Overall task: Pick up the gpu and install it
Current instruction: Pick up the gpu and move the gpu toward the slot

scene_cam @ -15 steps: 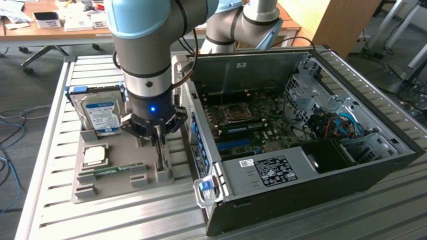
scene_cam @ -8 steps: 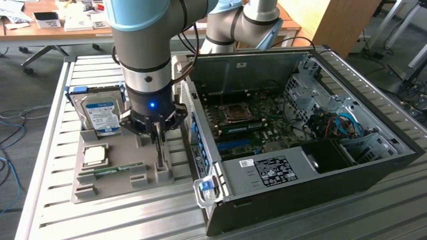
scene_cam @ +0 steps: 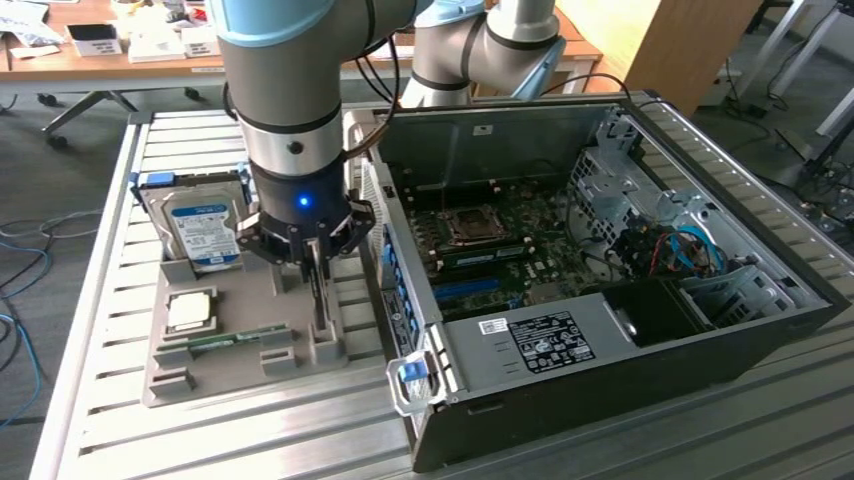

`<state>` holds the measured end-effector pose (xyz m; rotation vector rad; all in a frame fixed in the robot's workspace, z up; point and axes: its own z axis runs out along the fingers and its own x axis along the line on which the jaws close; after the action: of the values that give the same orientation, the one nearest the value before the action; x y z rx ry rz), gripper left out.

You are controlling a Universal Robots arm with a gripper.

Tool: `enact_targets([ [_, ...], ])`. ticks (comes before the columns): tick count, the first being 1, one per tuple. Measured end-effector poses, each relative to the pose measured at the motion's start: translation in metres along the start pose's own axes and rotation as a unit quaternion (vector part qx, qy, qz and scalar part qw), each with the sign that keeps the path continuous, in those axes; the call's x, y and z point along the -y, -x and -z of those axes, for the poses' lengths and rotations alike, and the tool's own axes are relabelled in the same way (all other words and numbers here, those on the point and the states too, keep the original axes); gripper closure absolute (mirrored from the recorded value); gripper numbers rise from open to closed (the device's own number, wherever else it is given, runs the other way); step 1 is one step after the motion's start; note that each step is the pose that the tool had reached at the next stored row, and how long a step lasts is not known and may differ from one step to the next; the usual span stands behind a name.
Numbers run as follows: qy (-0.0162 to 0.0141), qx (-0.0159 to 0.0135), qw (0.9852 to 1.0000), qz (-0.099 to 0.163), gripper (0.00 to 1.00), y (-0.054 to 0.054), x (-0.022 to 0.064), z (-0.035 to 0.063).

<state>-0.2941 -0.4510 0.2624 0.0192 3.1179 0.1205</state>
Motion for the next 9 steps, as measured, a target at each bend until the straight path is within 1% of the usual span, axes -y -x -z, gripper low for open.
enact_targets([
  [9, 0.0000, 0.0000, 1.0000, 0.000, 0.73, 0.0001, -0.0003, 0.0034],
])
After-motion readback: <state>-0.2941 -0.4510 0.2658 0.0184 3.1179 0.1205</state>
